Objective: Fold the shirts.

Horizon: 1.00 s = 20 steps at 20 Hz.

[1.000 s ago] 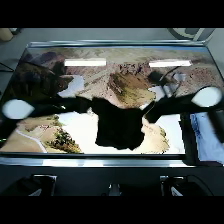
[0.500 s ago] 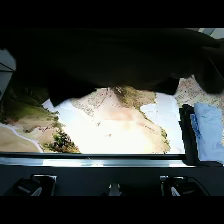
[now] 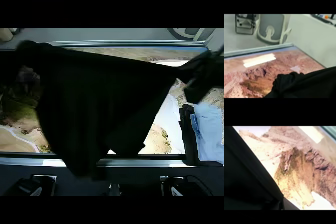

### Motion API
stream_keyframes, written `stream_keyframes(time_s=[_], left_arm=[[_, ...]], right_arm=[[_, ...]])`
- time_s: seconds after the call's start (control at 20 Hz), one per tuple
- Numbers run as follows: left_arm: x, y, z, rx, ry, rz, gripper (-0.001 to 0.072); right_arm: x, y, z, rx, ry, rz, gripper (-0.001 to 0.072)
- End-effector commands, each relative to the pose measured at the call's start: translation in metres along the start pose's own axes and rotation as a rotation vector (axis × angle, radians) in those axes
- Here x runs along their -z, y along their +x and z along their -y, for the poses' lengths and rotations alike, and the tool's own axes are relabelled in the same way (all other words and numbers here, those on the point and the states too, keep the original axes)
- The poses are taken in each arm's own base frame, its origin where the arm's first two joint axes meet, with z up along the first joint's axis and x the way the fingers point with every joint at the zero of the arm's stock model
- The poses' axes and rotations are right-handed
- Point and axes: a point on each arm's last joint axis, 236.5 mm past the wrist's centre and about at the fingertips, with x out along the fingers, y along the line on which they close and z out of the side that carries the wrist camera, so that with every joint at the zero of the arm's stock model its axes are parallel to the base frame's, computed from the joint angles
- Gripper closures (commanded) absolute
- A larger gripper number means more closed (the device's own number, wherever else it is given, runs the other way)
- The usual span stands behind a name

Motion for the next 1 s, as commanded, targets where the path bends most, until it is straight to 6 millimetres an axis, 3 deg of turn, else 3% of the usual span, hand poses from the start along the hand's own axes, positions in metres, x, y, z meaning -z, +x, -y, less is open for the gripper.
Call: stream_keyframes(time_s=[0.0,0.15,0.25,0.4,0.45,0.5,0.55,0.6,0.65,0.75,0.8,0.85,0.9,0.95], left_arm=[[0.071,0.059,-0.049,-0.103,-0.031,-0.238,0.0680],[0.164,0.115,-0.098,-0.180,-0.079,-0.474,0.0680],[0.223,0.144,-0.122,-0.223,-0.184,-0.605,0.0679],[0.302,0.172,-0.139,-0.299,-0.422,-0.776,0.0680],[0.323,0.179,-0.135,-0.302,-0.516,-0.821,0.0678],[0.338,0.184,-0.129,-0.283,-0.584,-0.856,0.0628],[0.345,0.186,-0.127,-0.273,-0.620,-0.876,0.0457],[0.344,0.183,-0.131,-0.267,-0.620,-0.884,0.0219],[0.339,0.177,-0.138,-0.260,-0.601,-0.895,0.0102],[0.326,0.151,-0.156,-0.224,-0.535,-0.942,0.0109],[0.325,0.132,-0.166,-0.226,-0.523,-0.979,0.0150],[0.330,0.113,-0.177,-0.253,-0.538,-1.023,0.0286],[0.340,0.093,-0.184,-0.279,-0.562,-1.069,0.0328],[0.353,0.078,-0.187,-0.293,-0.591,-1.098,0.0321]], right_arm=[[0.022,0.093,0.011,-0.150,0.017,-0.105,0.0689],[0.047,0.192,0.030,-0.212,0.117,-0.146,0.0689],[0.079,0.246,0.032,-0.243,0.308,-0.225,0.0689],[0.122,0.288,0.020,-0.288,0.494,-0.359,0.0683],[0.128,0.294,0.020,-0.290,0.517,-0.373,0.0577],[0.128,0.293,0.022,-0.287,0.515,-0.371,0.0335],[0.126,0.287,0.026,-0.286,0.483,-0.363,0.0186],[0.127,0.273,0.033,-0.282,0.441,-0.371,0.0169],[0.134,0.252,0.045,-0.257,0.403,-0.408,0.0169],[0.167,0.198,0.078,-0.151,0.343,-0.537,0.0170],[0.185,0.170,0.097,-0.069,0.373,-0.604,0.0185],[0.200,0.143,0.114,0.017,0.431,-0.649,0.0185],[0.213,0.121,0.123,0.076,0.495,-0.680,0.0185],[0.224,0.107,0.121,0.092,0.528,-0.698,0.0186]])
